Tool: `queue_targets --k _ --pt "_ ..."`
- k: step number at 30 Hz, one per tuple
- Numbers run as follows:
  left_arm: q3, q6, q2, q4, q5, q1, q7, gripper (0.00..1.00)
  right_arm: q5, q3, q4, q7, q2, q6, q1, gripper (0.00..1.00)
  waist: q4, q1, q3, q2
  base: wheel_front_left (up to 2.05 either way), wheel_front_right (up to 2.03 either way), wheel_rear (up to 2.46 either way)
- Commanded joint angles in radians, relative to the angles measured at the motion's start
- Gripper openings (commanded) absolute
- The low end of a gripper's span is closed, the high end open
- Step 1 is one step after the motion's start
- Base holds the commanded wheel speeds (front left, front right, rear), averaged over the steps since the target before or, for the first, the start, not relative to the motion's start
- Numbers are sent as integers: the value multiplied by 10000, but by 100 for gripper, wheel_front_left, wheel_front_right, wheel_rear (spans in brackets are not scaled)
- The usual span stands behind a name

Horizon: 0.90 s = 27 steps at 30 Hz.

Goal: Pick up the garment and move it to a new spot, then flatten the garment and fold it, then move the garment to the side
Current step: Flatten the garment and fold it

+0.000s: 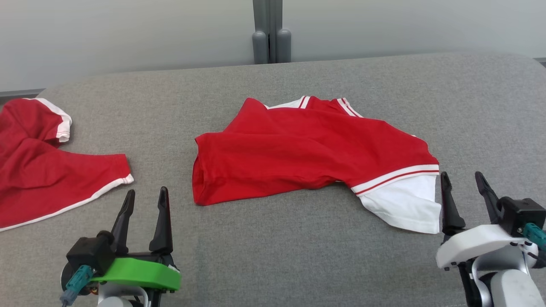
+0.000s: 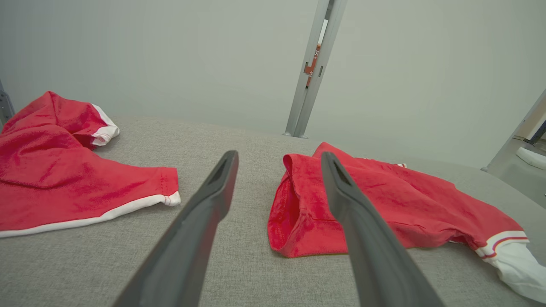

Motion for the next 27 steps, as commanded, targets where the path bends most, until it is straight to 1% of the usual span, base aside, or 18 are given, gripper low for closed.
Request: queue_targets --k 1,2,6,10,18,27 --pt "98 -46 5 5 155 197 1 100 -187 256 81 -400 -33 1 -248 100 -35 0 -104 0 0 0 0" --pt "140 -46 2 -5 213 249 1 100 -313 506 263 -613 -77 1 -287 100 -66 0 -155 0 0 0 0" --pt "186 -46 -17 67 277 344 -1 100 -472 887 935 -1304 -105 -5 -602 100 -58 0 -400 0 0 0 0" --pt "348 -46 -35 99 428 491 1 100 -565 1139 1549 -1658 -121 -5 -747 100 -28 0 -645 0 0 0 0" --pt "521 -46 -99 211 605 634 -1 100 -438 1287 2135 -1938 -87 -5 -800 100 -44 0 -837 0 0 0 0" --pt "473 -46 -135 317 666 491 -1 100 -348 1112 2212 -2029 -54 -5 -844 100 -95 0 -776 0 0 0 0"
